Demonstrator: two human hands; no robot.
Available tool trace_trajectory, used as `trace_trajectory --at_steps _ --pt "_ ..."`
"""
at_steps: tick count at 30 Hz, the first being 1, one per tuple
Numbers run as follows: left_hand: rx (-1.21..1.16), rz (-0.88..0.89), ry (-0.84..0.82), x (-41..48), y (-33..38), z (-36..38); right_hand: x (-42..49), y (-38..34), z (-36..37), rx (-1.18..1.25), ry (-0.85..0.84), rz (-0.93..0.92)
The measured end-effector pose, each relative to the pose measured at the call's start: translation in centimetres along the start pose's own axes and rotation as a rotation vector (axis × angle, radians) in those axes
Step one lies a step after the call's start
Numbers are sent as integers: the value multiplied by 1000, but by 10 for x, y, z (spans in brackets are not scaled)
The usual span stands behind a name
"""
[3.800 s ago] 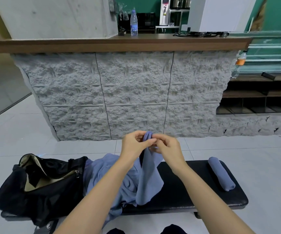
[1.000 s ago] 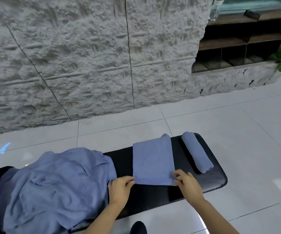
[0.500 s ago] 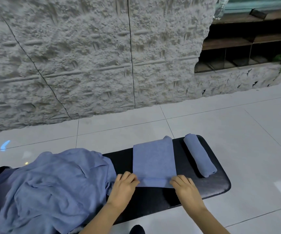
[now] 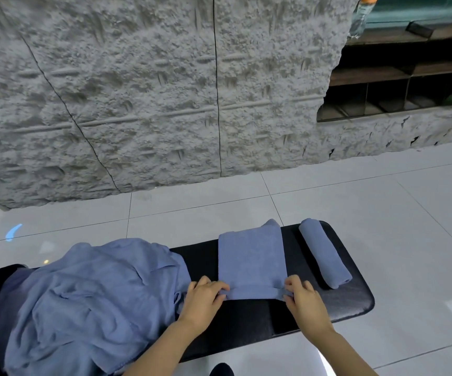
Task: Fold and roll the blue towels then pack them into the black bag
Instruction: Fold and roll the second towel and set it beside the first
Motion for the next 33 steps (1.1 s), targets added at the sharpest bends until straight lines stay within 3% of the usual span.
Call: trace_trajectory --at_steps 4,7,9,12,16,20,26,30,33 --pt "-231 -180 -89 9 3 1 8 7 -2 137 -147 114" --pt "-186 -273 23 19 12 -3 18 1 -6 69 -111 179" --pt "-39 -234 117 22 20 -2 21 -3 -4 -70 73 99" --pt "199 -38 104 22 16 7 13 -3 6 -270 175 -116" --pt "349 173 136 12 2 17 3 7 13 -377 218 -262" --pt "370 147 44 16 -1 18 10 7 9 -410 196 -260" --pt "236 30 -61 11 5 1 7 -3 -5 -256 104 -213" --pt "-46 -121 -135 6 1 -4 -4 5 -8 -128 -72 -180" --pt "-179 -230 -43 12 6 -5 7 3 -9 -1 -122 -56"
Point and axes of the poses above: each hand's wrist, its own x-axis towards the middle knuckle, its own z-axis out of the palm, y = z × x, the point moved 1 cm from there along x, towards the middle knuckle, and after that the axes turned 11 degrees about -y, right-handed, at the moved point
